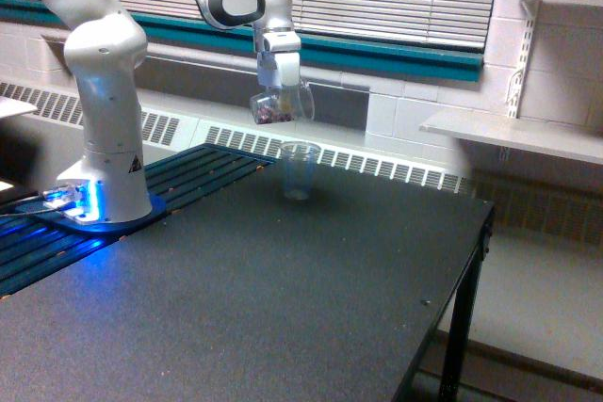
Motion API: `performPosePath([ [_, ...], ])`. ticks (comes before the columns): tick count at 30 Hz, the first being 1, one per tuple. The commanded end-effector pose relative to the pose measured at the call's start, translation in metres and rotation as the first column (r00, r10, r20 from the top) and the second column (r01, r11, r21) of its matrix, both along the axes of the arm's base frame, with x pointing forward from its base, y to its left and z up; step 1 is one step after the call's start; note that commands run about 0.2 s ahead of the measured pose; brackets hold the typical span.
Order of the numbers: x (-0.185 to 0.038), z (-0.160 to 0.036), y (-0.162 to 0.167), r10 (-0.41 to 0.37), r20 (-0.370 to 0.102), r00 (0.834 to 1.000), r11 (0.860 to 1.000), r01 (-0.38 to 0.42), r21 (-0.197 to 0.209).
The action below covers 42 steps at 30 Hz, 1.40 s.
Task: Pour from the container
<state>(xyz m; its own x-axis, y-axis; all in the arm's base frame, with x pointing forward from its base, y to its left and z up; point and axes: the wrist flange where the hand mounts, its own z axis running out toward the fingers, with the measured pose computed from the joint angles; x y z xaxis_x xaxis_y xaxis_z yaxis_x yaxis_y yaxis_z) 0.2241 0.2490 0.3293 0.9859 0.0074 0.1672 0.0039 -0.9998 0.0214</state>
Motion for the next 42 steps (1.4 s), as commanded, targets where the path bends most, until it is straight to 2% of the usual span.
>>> performPosePath([
  [1,-0.009,-0.014,0.002,-0.007,-0.041,0.999,1.000,0.006,-0.029],
  [15,-0.018,-0.035,0.005,0.007,-0.114,0.993,0.997,-0.016,-0.078],
  [27,0.000,-0.032,0.019,0.047,-0.135,0.990,0.990,-0.064,-0.129],
  [33,0.006,-0.034,0.026,0.071,-0.158,0.985,0.982,-0.097,-0.164],
  [42,0.010,-0.040,0.033,0.095,-0.193,0.977,0.972,-0.132,-0.192],
])
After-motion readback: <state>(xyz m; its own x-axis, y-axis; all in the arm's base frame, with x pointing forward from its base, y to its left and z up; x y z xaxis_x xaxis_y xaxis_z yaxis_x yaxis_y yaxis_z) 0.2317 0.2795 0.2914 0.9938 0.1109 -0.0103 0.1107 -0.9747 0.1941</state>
